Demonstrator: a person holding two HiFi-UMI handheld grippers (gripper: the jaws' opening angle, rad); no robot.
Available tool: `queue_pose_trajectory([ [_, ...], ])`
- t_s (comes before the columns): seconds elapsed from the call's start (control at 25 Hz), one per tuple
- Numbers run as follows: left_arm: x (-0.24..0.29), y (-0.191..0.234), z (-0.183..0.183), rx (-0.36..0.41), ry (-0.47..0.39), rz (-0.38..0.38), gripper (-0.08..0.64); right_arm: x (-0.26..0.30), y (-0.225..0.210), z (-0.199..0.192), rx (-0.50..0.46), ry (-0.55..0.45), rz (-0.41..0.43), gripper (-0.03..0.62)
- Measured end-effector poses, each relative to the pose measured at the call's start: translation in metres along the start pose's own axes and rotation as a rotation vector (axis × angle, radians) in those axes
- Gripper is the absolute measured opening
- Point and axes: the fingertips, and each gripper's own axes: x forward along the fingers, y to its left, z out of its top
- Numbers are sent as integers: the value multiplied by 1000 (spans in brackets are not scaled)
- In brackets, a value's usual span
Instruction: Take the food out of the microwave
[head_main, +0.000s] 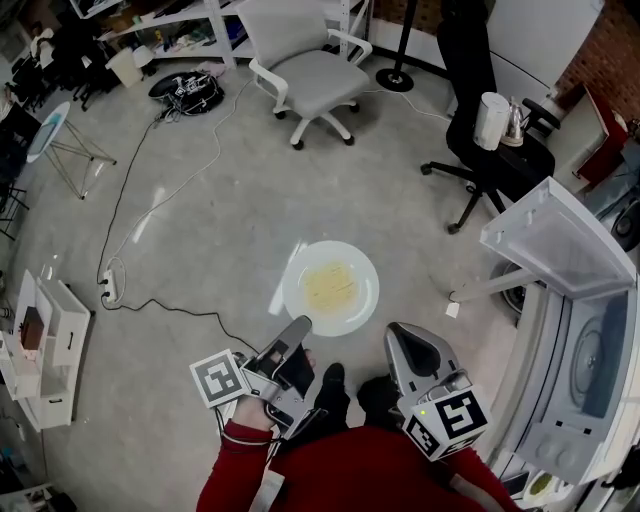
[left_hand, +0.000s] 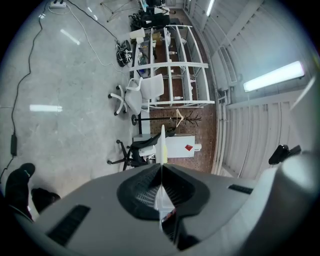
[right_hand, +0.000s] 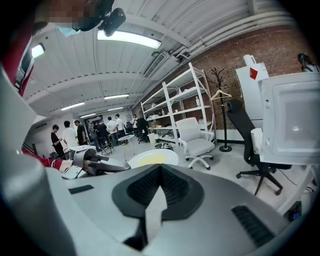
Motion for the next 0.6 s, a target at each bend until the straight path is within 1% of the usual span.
queue_pose_trajectory([
  [0.24,-13,0,6,-6,-29,-9,17,8,18,-1,-39,8,49,11],
  [0.6,-26,1,9,-12,-55,-15,17,12,32,-2,-53,5,90,9],
])
